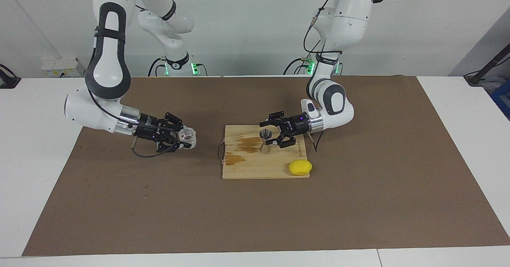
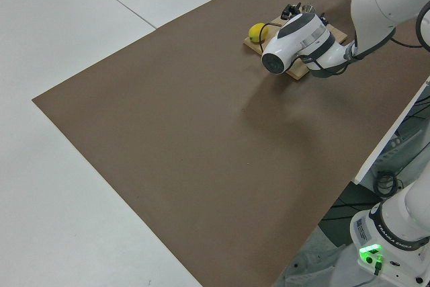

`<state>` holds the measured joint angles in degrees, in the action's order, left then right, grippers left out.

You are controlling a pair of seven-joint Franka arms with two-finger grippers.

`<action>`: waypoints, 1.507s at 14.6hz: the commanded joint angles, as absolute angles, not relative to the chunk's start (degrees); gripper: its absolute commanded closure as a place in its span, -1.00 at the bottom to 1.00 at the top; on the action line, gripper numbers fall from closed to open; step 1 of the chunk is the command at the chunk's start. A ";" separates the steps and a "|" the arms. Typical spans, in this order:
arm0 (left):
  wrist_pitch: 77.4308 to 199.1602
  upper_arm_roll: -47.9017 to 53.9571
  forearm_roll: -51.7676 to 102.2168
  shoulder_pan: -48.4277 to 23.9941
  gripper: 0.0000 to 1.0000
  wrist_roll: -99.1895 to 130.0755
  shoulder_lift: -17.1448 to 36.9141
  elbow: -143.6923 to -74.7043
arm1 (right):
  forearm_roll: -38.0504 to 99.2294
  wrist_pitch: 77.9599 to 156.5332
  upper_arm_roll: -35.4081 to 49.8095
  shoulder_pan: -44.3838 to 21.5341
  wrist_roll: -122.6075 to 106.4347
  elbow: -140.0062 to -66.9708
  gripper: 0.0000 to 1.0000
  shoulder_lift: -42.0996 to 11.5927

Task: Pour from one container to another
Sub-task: 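Release the dark cup with the left gripper while the right gripper lifts the glass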

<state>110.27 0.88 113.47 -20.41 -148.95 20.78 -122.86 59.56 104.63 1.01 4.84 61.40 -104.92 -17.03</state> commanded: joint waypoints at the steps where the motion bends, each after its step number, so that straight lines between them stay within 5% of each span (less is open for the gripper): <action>1: 109.87 0.09 114.87 -20.92 -1.00 -150.38 20.39 -123.05 | 60.91 105.38 1.23 3.44 63.54 -104.68 1.00 -16.17; 12: 106.44 -0.35 104.52 -10.83 -1.00 -148.89 15.65 -123.40 | 60.47 114.69 1.32 -5.62 69.78 -104.41 1.00 -15.03; 22: 91.79 -0.53 72.72 12.28 -1.00 -143.10 13.18 -121.38 | 60.82 126.20 1.32 -15.20 76.29 -104.32 1.00 -15.38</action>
